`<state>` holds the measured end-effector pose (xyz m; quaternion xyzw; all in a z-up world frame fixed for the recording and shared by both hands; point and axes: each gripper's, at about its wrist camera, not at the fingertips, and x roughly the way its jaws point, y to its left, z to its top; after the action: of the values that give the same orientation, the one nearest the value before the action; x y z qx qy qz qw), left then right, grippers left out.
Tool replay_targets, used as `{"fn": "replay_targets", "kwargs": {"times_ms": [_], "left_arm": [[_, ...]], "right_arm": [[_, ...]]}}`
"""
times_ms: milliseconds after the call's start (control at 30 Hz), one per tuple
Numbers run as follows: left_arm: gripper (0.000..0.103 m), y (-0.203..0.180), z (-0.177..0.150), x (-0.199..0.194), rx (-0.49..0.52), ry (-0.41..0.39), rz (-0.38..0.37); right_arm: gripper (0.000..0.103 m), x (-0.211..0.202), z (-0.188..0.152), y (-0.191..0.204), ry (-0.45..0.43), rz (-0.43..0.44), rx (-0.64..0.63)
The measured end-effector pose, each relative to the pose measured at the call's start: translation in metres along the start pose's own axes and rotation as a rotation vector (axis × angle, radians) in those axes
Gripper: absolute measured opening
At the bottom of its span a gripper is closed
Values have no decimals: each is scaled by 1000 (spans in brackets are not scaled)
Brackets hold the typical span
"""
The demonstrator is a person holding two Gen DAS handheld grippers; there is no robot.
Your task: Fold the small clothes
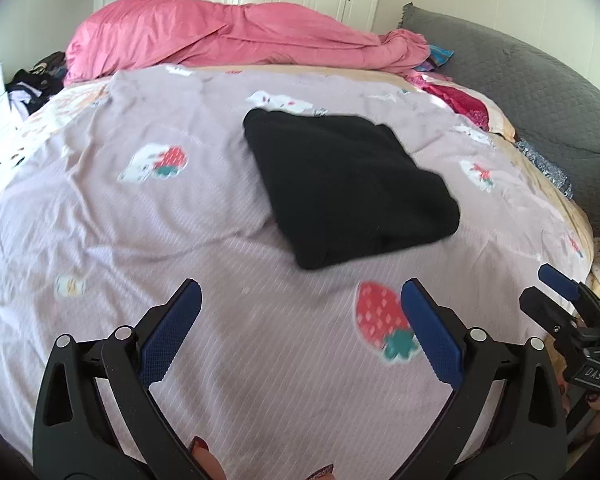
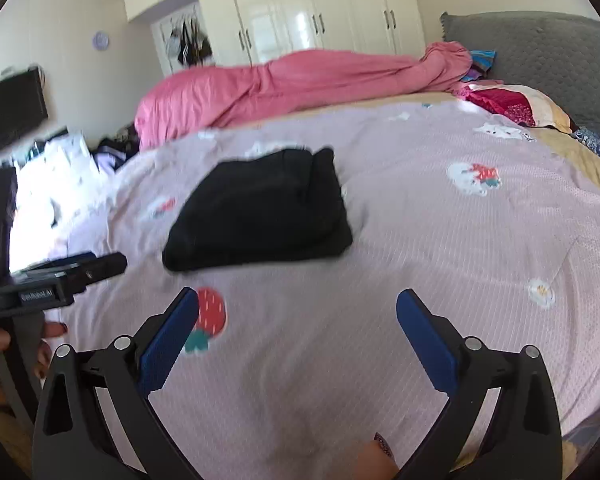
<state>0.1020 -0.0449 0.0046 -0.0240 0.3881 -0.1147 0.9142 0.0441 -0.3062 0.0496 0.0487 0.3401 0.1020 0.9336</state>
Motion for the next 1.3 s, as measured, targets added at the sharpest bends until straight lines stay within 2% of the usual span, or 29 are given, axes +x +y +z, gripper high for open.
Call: {"fn": "replay_targets", "kwargs": {"times_ms": [167,300,1300], "left_arm": [[94,13,-18,6,-37,34,10],[94,19,-26,11,-71,53,11],[94,25,-25,8,-93,54,22]], "right_arm": [[99,10,-11,13,28,-20,-48],[99,20,-16,13,33,-28,-33],[99,25,-15,6,19,-56,-13]]}}
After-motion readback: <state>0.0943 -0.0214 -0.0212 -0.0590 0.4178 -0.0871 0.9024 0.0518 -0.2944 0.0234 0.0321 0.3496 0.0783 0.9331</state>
